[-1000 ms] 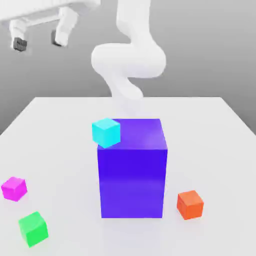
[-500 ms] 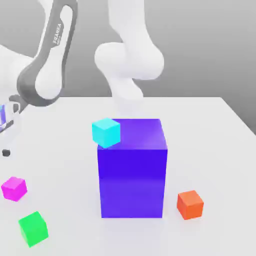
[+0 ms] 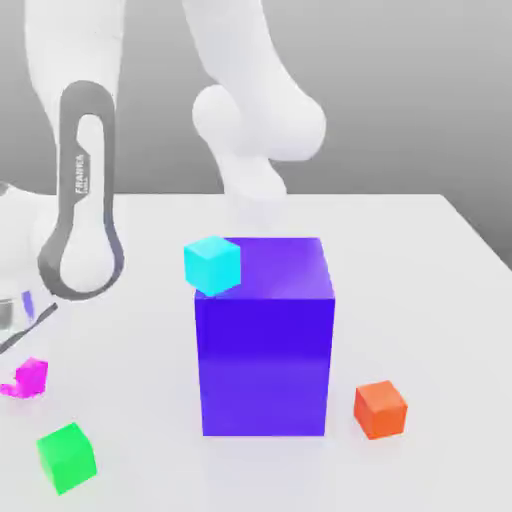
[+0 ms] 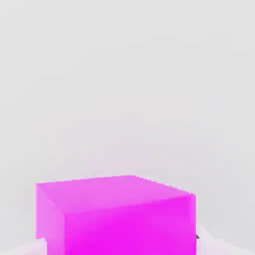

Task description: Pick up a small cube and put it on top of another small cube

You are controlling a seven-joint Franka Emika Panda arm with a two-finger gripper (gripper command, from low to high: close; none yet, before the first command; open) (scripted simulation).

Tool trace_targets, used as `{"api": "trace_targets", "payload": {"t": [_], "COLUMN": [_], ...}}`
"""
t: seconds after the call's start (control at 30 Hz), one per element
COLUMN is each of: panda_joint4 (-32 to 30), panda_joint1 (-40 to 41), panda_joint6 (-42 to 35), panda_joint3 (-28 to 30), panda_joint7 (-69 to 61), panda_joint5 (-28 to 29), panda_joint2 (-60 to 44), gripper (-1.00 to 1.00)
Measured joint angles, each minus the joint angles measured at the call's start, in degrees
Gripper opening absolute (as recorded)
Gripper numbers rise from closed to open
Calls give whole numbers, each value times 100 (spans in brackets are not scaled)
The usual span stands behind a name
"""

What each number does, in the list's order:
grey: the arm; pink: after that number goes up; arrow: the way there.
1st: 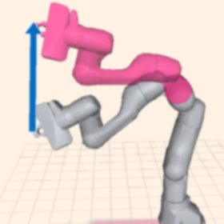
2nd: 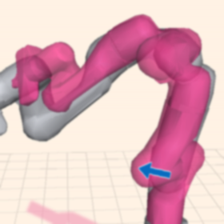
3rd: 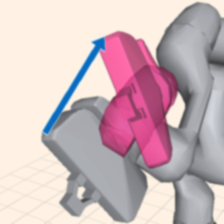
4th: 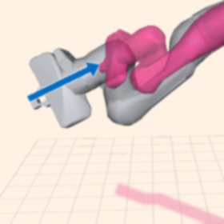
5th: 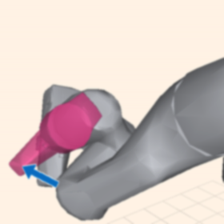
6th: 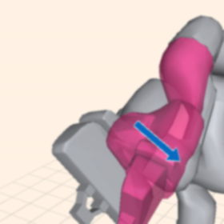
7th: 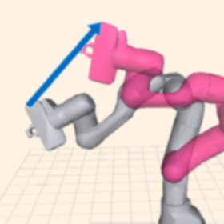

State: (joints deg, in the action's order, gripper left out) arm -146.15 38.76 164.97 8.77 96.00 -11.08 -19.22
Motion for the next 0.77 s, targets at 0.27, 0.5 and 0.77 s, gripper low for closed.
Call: {"api": "trace_targets", "payload": {"t": [0.27, 0.5, 0.77], "panda_joint4": [384, 790, 781], "panda_joint1": [-774, -1105, -1117], "panda_joint6": [-1285, -884, -1183], "panda_joint3": [-402, -825, -824], "panda_joint7": [-233, -620, -621], "panda_joint5": [879, 1069, 1081], "panda_joint2": [944, 144, 443], "gripper": [-100, 100, 100]}}
